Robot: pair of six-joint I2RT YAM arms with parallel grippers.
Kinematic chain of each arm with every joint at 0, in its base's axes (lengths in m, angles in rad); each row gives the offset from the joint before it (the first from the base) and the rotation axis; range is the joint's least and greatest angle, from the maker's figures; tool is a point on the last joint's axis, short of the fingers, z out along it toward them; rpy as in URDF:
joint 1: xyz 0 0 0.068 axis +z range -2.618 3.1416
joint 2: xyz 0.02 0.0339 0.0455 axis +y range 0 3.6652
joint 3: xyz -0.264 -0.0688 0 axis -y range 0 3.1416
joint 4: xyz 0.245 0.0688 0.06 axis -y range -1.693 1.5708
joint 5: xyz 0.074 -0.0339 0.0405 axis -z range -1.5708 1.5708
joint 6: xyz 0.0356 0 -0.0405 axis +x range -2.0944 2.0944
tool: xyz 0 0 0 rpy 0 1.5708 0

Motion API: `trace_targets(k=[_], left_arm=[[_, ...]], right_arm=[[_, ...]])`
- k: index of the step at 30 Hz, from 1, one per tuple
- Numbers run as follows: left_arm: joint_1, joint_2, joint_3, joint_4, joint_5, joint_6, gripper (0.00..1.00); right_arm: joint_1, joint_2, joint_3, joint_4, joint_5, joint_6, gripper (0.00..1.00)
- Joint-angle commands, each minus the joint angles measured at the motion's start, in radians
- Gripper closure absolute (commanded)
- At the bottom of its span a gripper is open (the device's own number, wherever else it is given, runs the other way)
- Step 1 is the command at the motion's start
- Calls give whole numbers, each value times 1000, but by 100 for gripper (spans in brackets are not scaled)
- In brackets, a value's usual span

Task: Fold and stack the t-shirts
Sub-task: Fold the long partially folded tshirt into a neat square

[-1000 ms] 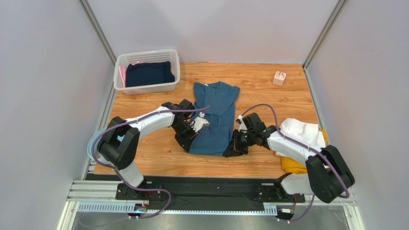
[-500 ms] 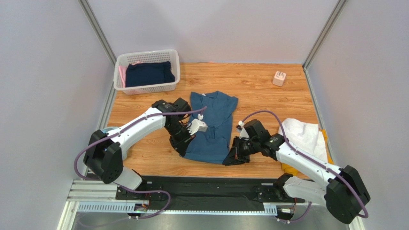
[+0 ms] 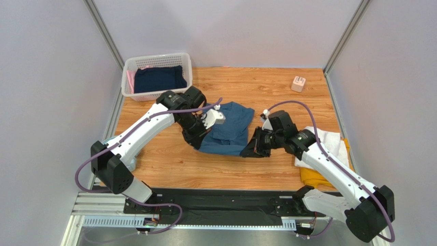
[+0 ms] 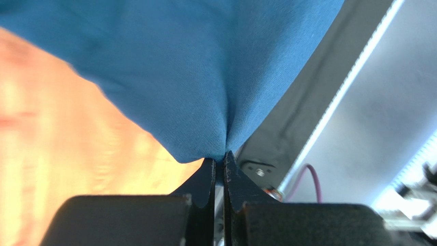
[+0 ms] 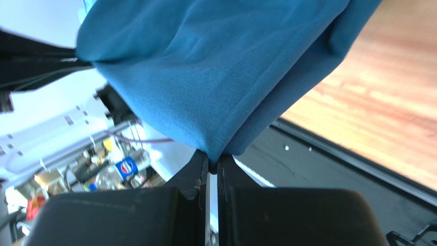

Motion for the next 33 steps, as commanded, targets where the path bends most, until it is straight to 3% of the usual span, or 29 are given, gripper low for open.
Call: trace_targets(k=[1, 7, 16, 27, 33], left_arm=[[10, 47, 152, -78, -87, -11, 100], [58, 156, 299, -60, -164, -11, 100], [145, 483, 575, -73, -141, -7, 100], [176, 768, 879, -100, -184, -7, 100], [193, 868, 945, -74, -222, -14, 100]], right_arm=[[-82, 57, 100, -46, 27, -81, 100], [-197, 140, 156, 3, -8, -124, 100], [-267, 324, 253, 109, -44, -137, 100], [-316, 675, 454, 210, -65, -154, 100], [-336, 899, 627, 223, -134, -161, 100]])
